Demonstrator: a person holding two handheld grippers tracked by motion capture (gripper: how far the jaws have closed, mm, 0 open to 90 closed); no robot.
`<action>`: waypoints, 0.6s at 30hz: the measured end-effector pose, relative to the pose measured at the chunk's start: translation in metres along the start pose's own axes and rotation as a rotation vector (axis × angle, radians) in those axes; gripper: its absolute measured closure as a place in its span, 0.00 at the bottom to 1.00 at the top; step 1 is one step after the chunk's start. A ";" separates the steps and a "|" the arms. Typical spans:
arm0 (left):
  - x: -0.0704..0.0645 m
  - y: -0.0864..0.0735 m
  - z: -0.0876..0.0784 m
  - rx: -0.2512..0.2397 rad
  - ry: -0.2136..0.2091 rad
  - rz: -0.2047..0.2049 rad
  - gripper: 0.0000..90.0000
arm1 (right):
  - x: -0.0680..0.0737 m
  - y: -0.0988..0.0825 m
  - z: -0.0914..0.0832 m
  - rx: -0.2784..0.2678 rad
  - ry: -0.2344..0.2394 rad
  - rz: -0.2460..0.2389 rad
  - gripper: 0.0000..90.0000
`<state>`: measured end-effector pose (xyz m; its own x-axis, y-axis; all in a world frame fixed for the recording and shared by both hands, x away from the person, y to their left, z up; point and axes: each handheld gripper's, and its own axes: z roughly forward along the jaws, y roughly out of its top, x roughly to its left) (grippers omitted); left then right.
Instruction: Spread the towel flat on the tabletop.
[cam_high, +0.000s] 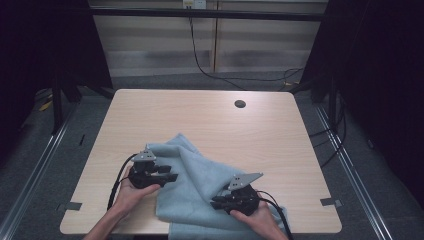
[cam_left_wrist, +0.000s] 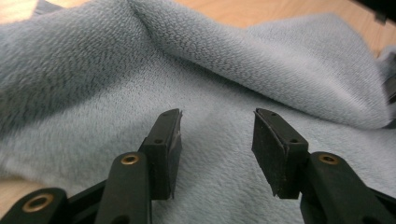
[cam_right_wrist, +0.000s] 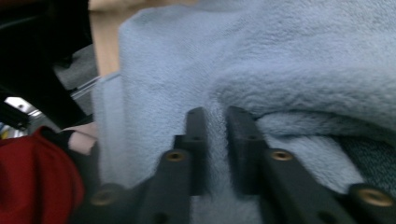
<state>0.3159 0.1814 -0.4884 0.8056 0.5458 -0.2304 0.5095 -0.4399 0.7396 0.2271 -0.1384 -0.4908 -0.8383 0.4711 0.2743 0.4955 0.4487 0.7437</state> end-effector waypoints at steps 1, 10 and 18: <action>0.000 0.000 0.000 0.000 0.000 0.000 0.60 | 0.001 0.001 -0.003 -0.010 0.006 0.002 0.79; 0.003 -0.010 0.008 0.046 0.010 0.026 0.75 | -0.020 0.008 -0.062 -0.125 -0.135 0.064 0.70; 0.004 -0.011 0.008 0.041 0.006 0.019 0.75 | -0.084 -0.011 -0.068 -0.115 -0.245 0.219 0.56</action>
<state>0.3158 0.1825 -0.5021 0.8137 0.5412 -0.2123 0.5058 -0.4791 0.7174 0.2763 -0.2343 -0.4808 -0.6290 0.7210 0.2909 0.6168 0.2350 0.7512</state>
